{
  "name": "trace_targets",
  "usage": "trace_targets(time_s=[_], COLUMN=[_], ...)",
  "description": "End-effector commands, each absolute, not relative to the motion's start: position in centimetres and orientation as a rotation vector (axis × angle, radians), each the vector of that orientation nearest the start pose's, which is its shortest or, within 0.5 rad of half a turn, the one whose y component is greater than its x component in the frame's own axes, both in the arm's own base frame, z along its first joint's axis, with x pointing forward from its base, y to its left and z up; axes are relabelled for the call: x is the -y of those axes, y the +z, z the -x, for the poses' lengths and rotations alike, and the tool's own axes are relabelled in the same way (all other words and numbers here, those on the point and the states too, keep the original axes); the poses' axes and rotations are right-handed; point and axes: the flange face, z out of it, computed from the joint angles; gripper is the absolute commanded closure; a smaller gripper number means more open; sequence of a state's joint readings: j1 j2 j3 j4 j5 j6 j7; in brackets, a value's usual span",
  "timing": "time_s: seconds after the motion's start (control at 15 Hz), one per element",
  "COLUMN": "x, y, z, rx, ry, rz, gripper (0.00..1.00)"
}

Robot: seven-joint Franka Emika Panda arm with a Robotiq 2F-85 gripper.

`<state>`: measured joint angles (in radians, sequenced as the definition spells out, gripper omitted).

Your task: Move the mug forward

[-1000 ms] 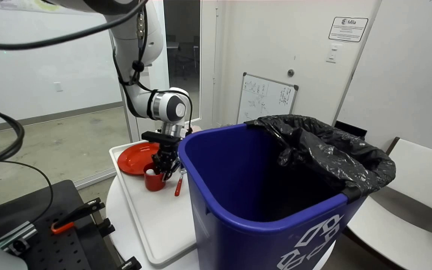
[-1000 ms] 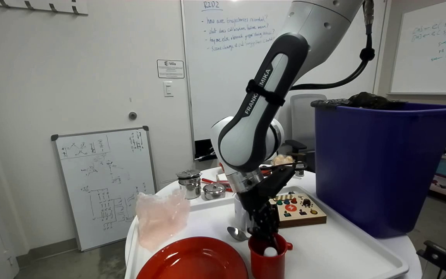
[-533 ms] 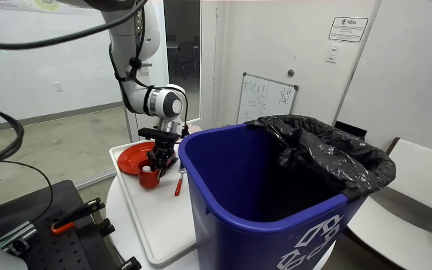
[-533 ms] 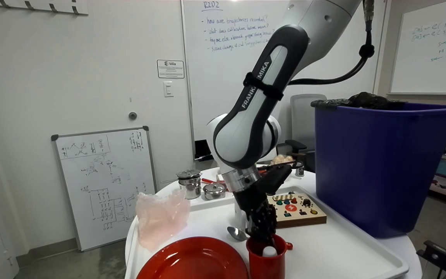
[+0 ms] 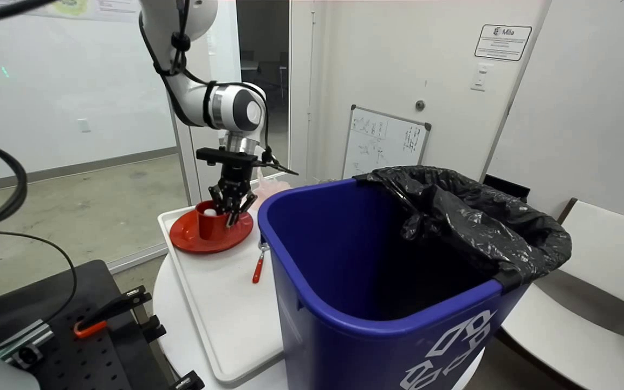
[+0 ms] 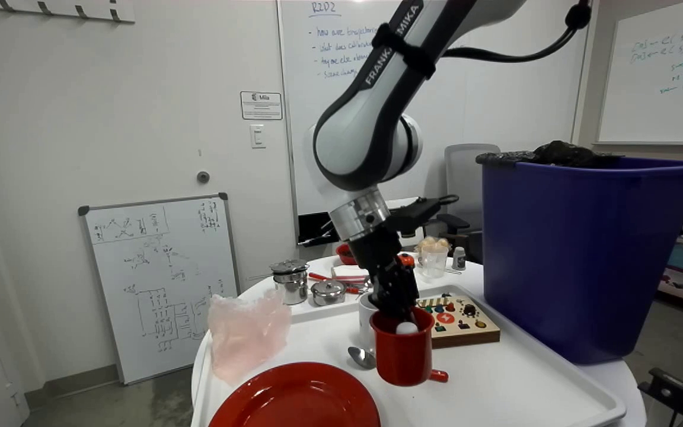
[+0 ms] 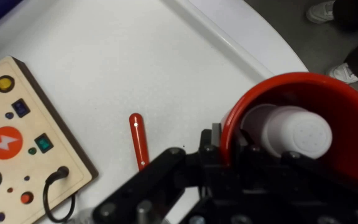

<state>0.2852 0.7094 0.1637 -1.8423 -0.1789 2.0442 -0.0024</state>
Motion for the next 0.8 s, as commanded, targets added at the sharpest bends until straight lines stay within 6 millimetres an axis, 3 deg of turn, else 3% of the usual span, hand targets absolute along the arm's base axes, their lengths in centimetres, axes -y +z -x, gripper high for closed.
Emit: trace_targets(time_s=[0.0,0.33,0.4,0.47,0.73], x=[-26.3,-28.3,-28.5,-28.2,-28.2], y=[15.9,18.3,18.9,18.5,18.7], z=[-53.9,-57.6,-57.7,-56.8,-57.3], rx=[0.821,0.53,0.489,0.584,0.528], ry=[0.697,0.566,0.57,0.557,0.546], rz=[3.013,2.972,2.978,2.99,2.993], gripper=[0.98,0.98,0.98,0.91,0.91])
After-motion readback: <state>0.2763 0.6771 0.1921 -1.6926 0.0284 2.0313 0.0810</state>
